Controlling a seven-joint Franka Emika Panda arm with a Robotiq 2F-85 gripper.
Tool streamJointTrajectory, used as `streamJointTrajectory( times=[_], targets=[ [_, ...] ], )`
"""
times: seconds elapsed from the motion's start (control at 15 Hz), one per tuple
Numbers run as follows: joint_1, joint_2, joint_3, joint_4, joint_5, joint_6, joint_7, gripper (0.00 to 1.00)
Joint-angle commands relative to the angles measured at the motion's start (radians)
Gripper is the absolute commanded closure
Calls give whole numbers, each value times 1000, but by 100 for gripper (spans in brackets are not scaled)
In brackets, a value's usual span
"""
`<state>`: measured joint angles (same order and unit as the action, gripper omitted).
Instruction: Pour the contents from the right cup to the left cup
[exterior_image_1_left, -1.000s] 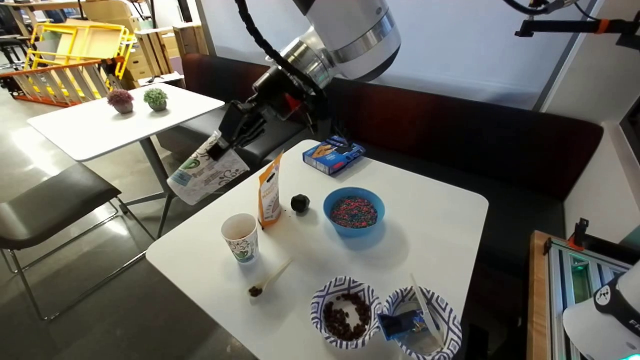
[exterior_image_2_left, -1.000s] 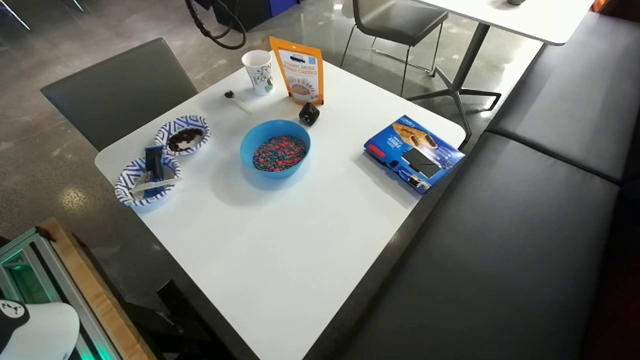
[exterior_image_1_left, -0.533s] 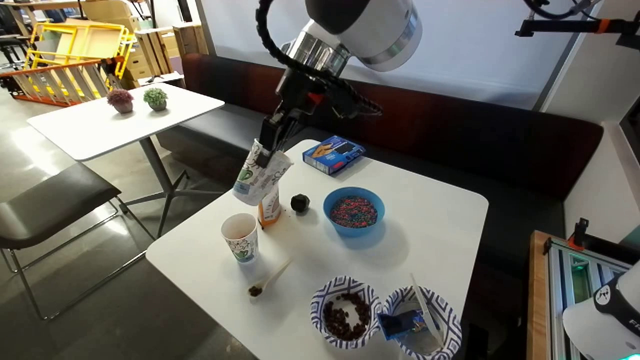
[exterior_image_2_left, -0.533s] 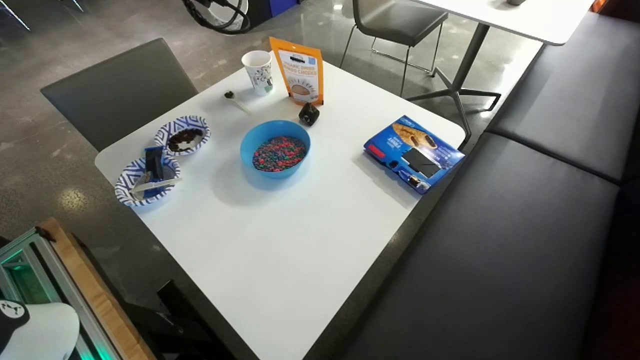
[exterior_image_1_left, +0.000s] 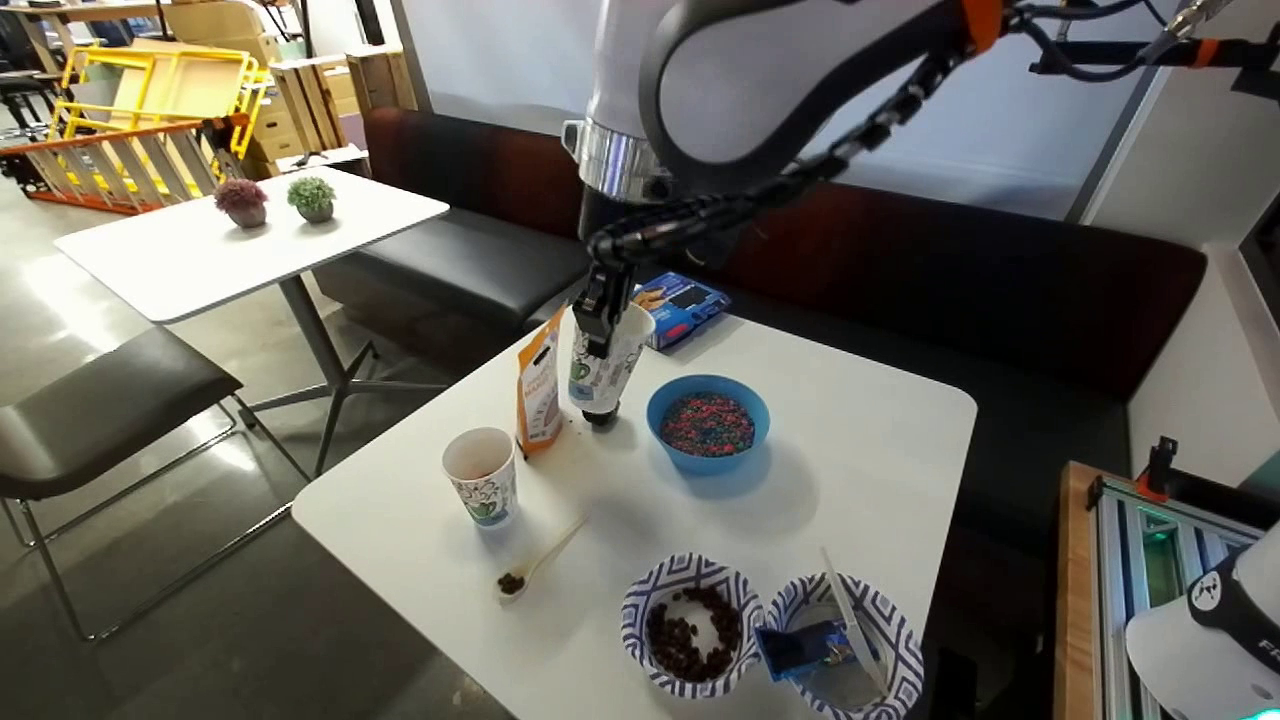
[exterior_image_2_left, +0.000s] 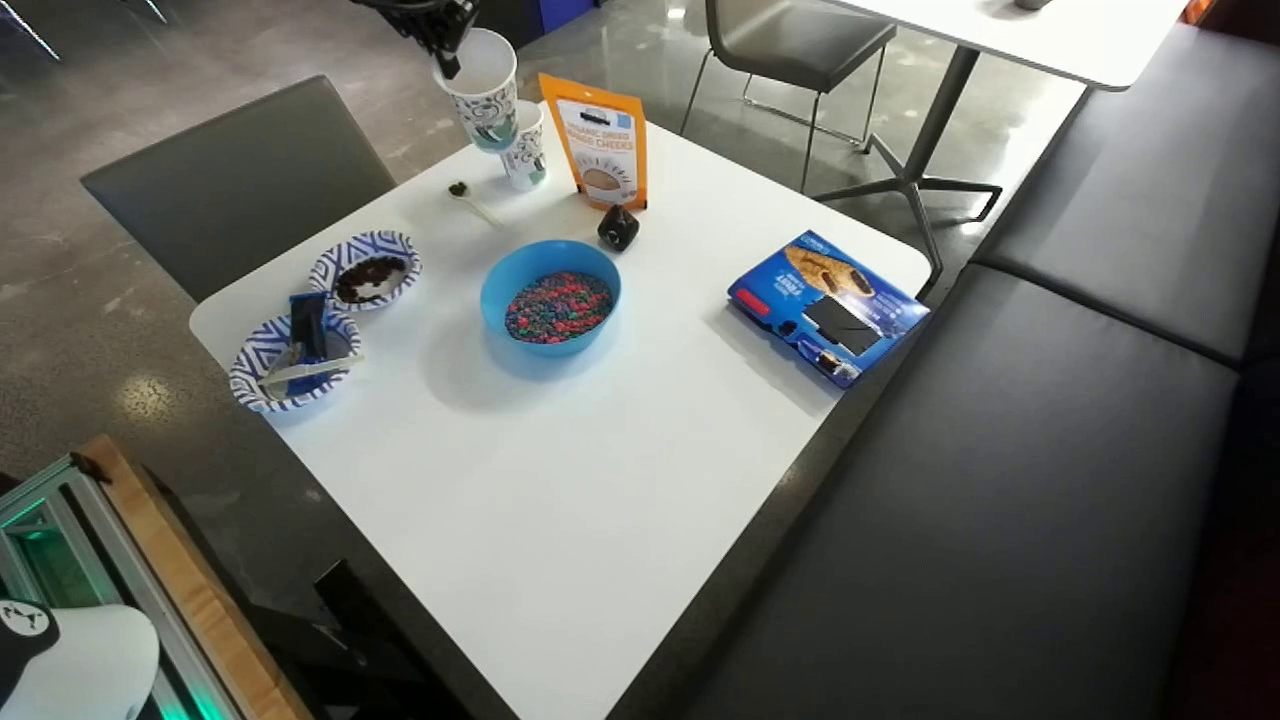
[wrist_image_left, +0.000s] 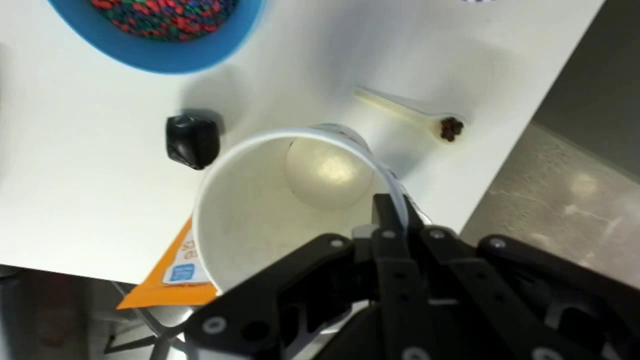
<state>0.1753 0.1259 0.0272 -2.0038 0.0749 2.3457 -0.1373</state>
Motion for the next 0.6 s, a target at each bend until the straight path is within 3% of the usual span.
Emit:
streamJointTrajectory(
  times=[0.0, 0.33, 0.53],
  targets=[
    [-27, 3, 33, -2, -53, -6, 48, 97],
    [-26, 5, 34, -9, -88, -6, 79, 97],
    [-12, -1, 30, -45, -215, -94, 118, 99]
  ],
)
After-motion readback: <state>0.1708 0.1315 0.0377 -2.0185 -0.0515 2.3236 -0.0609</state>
